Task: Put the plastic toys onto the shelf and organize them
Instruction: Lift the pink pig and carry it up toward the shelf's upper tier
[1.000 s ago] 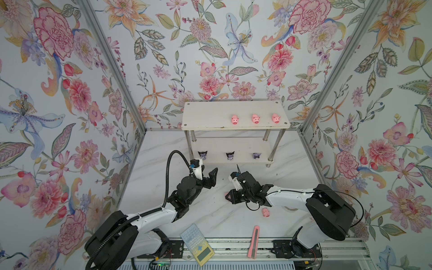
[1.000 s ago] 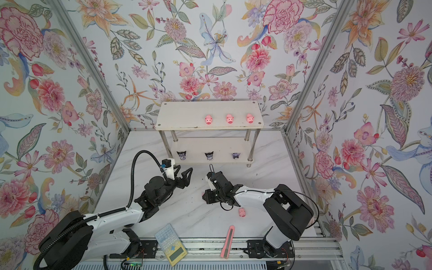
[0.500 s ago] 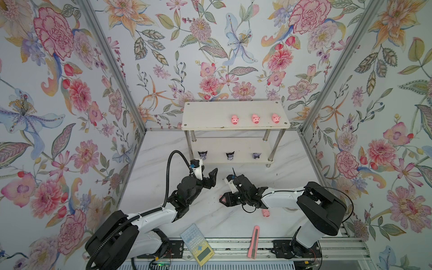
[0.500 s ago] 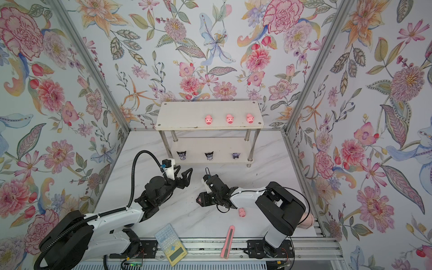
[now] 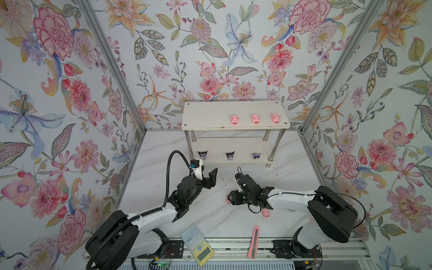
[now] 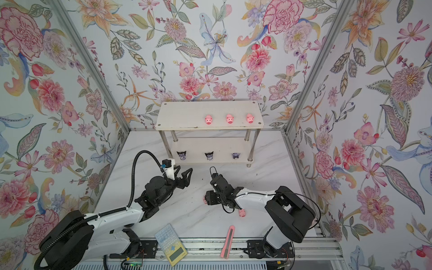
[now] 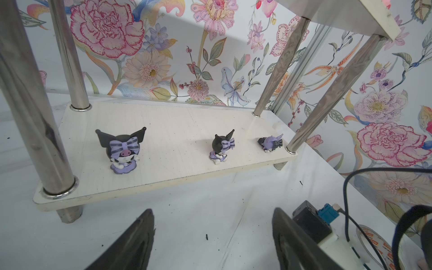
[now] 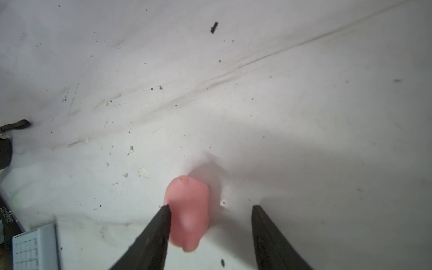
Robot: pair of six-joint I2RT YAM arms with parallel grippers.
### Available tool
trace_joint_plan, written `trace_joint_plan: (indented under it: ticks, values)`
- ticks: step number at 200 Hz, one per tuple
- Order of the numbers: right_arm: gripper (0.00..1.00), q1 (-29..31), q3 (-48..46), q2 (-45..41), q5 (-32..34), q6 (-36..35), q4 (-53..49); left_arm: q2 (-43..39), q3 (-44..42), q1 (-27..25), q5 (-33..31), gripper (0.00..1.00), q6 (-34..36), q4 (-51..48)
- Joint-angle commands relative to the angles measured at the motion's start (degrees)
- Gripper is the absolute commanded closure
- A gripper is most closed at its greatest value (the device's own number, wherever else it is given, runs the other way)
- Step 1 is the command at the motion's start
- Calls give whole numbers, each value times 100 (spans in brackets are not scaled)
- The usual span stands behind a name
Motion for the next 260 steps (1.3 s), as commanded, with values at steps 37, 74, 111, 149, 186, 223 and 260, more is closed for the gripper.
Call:
trace_joint_plan:
  ticks: [37,74,111,149,186,223,260]
  values:
    - [33,534,315,-167,802,-331,-1156,53,25,39,-52,20,-13,-48]
    - [30,822,637,282,1081,-446,-1301,-11,4,42,-72,20,-8,-64]
    - [32,962,811,583,1248,-493,-1340,-70,-7,43,-119,20,30,-108]
    - [47,1013,917,693,1407,-498,-1413,-36,-4,56,-132,20,45,-104]
    - [59,1076,1100,606,1608,-440,-1787,1,32,39,-107,20,48,-88]
    - [72,1078,1483,235,1801,-476,-2379,-74,59,52,-136,19,106,-177]
    - [77,1059,2502,-84,2044,-865,-3412,-364,27,79,-277,19,204,-364]
